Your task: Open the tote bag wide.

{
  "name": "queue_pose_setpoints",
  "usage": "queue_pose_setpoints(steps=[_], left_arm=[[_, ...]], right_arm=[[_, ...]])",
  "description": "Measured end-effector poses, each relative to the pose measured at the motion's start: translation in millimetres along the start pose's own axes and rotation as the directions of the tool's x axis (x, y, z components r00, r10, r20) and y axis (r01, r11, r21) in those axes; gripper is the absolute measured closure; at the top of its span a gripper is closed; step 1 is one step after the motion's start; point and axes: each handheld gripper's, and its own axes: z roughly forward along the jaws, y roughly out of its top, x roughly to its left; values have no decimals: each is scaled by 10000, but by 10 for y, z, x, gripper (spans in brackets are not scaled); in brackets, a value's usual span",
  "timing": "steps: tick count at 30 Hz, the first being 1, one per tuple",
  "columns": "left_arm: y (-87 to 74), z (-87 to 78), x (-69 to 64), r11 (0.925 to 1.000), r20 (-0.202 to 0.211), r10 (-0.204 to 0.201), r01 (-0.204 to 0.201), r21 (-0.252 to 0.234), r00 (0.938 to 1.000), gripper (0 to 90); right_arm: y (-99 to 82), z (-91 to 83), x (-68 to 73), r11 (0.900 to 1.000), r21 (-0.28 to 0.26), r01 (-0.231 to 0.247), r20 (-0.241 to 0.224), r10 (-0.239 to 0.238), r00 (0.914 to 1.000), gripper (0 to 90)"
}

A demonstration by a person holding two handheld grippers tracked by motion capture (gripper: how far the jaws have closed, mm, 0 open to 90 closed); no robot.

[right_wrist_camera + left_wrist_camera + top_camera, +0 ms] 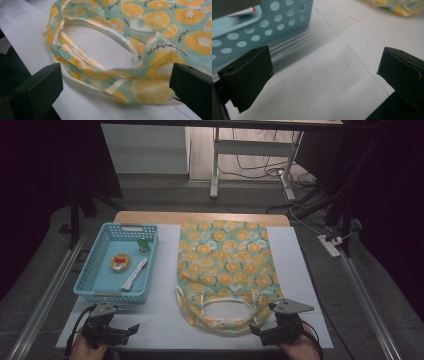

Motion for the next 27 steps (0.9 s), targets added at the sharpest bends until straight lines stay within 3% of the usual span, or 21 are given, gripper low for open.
queue_pose_setpoints(steps=[4, 13, 27], left_arm=[[5, 3, 16, 10000, -76, -52, 52, -77, 10000, 0], [13, 22, 18, 10000, -56, -22, 22, 27, 10000, 0], [14, 34, 22, 9999, 44, -14, 14, 111, 10000, 0]], right_arm=[[49, 63, 32, 9993, 186, 317, -124, -314, 9994, 0], [170, 183, 59, 9982, 414, 440, -606, -415, 9973, 0], [265, 585, 182, 9824, 1354, 1285, -1143, -1134, 9870, 0]])
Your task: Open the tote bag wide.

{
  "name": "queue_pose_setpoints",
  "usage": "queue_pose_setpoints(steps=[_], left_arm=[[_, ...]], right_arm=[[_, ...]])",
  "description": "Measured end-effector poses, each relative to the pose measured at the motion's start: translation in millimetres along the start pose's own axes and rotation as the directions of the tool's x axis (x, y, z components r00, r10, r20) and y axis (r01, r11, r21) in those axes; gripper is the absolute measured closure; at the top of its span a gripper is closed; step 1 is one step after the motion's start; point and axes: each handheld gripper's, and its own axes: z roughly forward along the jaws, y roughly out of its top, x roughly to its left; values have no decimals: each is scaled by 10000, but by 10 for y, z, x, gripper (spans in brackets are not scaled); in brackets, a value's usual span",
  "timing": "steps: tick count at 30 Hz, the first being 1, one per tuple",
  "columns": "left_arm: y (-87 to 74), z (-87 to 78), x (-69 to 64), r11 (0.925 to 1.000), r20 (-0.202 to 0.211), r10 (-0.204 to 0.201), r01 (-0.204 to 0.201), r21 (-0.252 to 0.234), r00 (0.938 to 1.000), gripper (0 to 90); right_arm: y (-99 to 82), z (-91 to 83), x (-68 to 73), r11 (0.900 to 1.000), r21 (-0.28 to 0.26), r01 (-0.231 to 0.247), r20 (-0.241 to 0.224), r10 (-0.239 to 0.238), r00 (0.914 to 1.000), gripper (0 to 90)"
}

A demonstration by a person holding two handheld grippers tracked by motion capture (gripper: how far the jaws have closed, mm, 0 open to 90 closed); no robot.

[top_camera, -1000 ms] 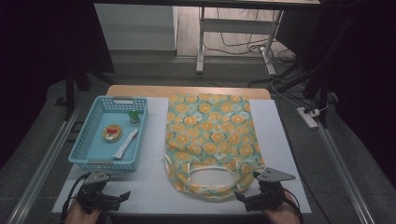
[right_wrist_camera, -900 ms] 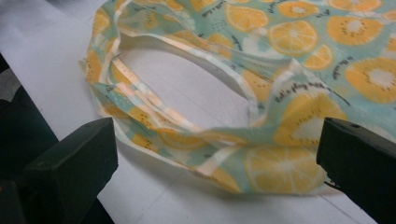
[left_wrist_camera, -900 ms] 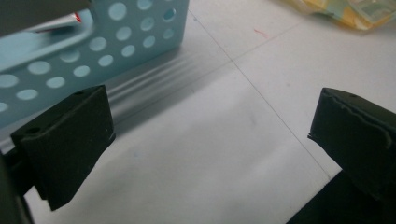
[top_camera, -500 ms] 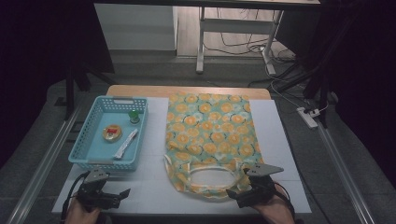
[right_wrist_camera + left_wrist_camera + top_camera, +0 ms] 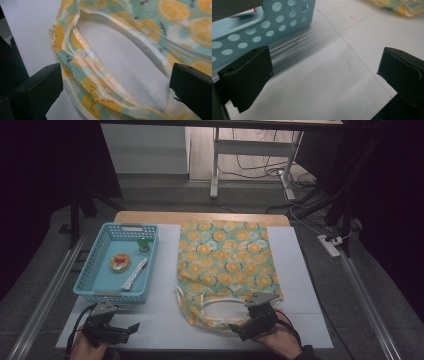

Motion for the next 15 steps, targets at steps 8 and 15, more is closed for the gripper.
queue_pose_setpoints(steps=[8, 15], left_arm=[[0, 1, 0, 10000, 24, 29, -29, 18, 10000, 0], [1, 3, -4, 10000, 38, 79, -79, 46, 10000, 0]], right_arm=[[16, 195, 36, 9983, 455, 357, -271, -344, 9990, 18], [15, 245, 43, 9948, 722, 713, -616, -669, 9959, 250]])
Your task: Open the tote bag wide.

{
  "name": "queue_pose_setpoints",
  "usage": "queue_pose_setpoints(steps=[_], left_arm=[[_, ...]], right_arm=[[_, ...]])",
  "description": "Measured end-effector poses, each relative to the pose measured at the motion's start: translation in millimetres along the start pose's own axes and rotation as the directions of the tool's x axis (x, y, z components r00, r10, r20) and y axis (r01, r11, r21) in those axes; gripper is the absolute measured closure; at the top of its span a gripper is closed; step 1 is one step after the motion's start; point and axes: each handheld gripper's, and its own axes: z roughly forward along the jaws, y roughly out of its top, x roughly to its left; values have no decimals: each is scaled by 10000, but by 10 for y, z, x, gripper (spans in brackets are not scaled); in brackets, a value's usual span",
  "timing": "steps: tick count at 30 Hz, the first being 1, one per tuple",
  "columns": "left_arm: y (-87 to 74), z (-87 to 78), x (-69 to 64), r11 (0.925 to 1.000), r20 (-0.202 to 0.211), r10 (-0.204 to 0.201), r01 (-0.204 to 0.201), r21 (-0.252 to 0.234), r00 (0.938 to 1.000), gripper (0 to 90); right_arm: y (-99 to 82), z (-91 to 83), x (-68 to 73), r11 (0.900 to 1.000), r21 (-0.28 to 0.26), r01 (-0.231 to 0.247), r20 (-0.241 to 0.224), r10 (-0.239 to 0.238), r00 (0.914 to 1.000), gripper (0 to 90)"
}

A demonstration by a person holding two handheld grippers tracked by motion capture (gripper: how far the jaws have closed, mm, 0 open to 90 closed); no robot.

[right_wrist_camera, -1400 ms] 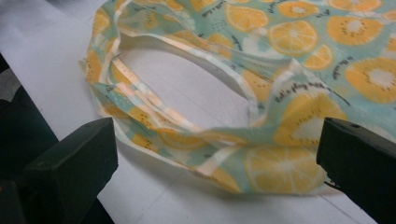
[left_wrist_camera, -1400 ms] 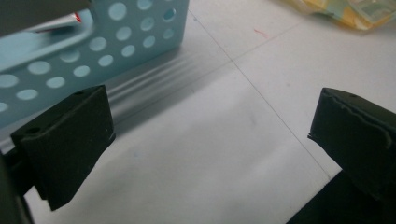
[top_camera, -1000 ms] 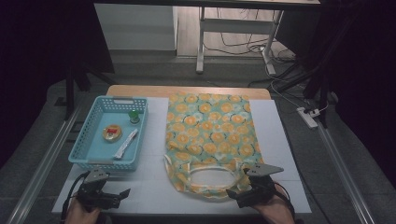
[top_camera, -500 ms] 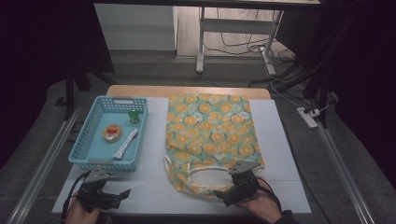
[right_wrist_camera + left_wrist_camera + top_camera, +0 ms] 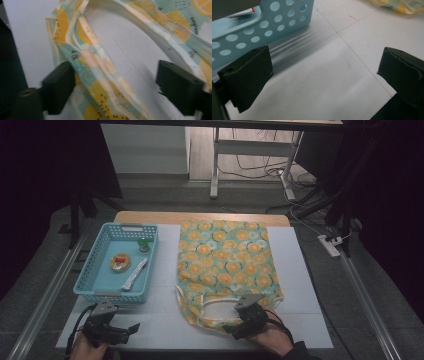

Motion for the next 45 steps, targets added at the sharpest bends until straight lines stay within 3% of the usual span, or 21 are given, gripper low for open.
queue_pose_setpoints(steps=[8, 13, 20, 29, 35, 38, 41, 45], left_arm=[[0, 3, -8, 10000, 0, 69, -69, 20, 10000, 0], [1, 4, -13, 9999, -13, 116, -116, 34, 9999, 0], [1, 4, -12, 9999, 2, 105, -105, 27, 9999, 0], [2, 6, -12, 9999, 52, 130, -130, 46, 9999, 0], [-1, 3, -7, 9999, 95, 114, -114, 21, 9999, 0], [-2, 0, -2, 9999, 134, 101, -101, -5, 9999, 0], [-4, -3, 2, 10000, 162, 76, -75, -32, 9998, 0], [-7, -9, 7, 10000, 206, 42, -40, -77, 9998, 0]], right_arm=[[19, -33, 18, 9987, 83, 500, -586, -495, 9971, 695], [38, -103, -9, 9986, -211, 483, -886, -500, 9948, 883], [121, -207, -114, 9987, -479, -163, -1328, 98, 9911, 900], [280, -245, -246, 9969, -763, -196, -1043, 116, 9945, 900], [429, -244, -435, 9960, -873, -211, -910, 131, 9958, 900], [497, -267, -496, 9946, -1017, 209, -786, -290, 9965, 900], [575, -270, -550, 9932, -1161, 130, -433, -182, 9989, 900], [677, -248, -660, 9901, -1400, -122, -317, 79, 9995, 900]])
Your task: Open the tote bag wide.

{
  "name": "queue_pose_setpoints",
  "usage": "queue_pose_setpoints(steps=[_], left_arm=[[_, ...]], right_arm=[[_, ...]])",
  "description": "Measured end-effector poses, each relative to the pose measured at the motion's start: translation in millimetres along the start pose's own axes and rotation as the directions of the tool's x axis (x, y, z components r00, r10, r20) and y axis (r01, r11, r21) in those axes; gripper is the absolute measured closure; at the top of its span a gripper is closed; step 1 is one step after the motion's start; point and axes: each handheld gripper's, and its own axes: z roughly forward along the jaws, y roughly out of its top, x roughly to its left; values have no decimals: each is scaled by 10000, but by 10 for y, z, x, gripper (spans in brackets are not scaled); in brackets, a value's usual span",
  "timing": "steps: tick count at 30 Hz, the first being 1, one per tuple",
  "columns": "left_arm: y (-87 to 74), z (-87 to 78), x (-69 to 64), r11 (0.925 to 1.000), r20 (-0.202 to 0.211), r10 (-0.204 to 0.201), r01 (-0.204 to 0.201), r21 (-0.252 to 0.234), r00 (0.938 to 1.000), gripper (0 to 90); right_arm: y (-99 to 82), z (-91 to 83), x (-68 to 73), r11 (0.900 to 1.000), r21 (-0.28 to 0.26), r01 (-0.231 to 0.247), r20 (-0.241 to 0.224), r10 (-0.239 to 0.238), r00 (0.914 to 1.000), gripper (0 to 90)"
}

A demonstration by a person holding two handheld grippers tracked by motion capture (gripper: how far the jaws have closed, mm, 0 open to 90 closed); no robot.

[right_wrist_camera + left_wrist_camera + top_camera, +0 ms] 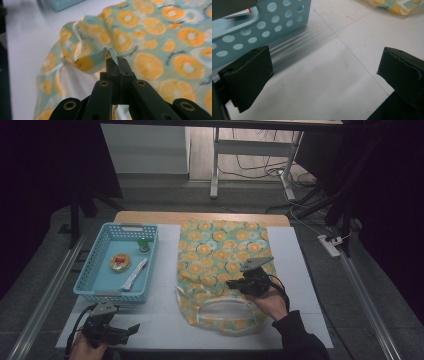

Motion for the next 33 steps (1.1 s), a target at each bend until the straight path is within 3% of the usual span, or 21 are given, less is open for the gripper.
queue_pose_setpoints(steps=[15, 33], left_arm=[[-5, -6, 15, 9999, 119, -87, 88, -75, 9999, 0], [-4, -1, 21, 9999, 138, -120, 120, -40, 9998, 2]], right_arm=[[338, 158, -410, 9985, -500, -237, 803, 277, 9964, 900], [496, 433, -830, 9978, -470, -464, 1467, 528, 9878, 900]])
